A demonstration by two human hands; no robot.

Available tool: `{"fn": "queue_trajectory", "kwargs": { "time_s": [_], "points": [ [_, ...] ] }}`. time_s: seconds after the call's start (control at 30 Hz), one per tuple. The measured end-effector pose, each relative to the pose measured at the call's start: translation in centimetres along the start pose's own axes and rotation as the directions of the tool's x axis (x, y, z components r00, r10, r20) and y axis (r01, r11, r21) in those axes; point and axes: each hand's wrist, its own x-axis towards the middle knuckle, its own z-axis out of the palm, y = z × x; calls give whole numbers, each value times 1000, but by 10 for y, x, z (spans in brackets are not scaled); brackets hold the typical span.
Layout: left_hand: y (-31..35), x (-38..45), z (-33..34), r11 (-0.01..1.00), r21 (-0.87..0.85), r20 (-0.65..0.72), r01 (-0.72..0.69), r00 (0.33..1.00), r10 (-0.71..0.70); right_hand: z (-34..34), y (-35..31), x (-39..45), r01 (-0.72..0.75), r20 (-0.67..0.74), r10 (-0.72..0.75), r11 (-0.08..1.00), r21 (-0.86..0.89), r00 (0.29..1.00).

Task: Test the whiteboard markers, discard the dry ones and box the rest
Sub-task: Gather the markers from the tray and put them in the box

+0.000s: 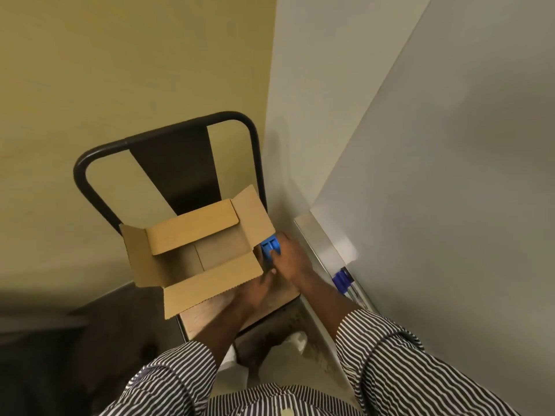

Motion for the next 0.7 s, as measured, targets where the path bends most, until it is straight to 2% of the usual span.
{"fn": "queue_trajectory", "kwargs": {
  "time_s": [0.13,0.27,0.4,0.53,0.7],
  "points": [
    [1,4,7,985,-171,-56,18,998,-28,4,4,8,21,64,-23,999,33,998],
    [-2,2,13,963,-270,-63,-20,998,3,6,7,4,6,13,-7,997,78,1000],
    [0,-10,11,944,-259,-82,-206,978,191,8,10,-12,22,-63,-16,996,92,998],
    [4,-26,9,882,-231,-69,-412,911,407,6,16,-29,-21,-155,36,995,97,987],
    [11,-44,15,847,-242,-63,-473,879,473,-7,19,-52,10,-274,-9,1000,1,962]
  ]
}}
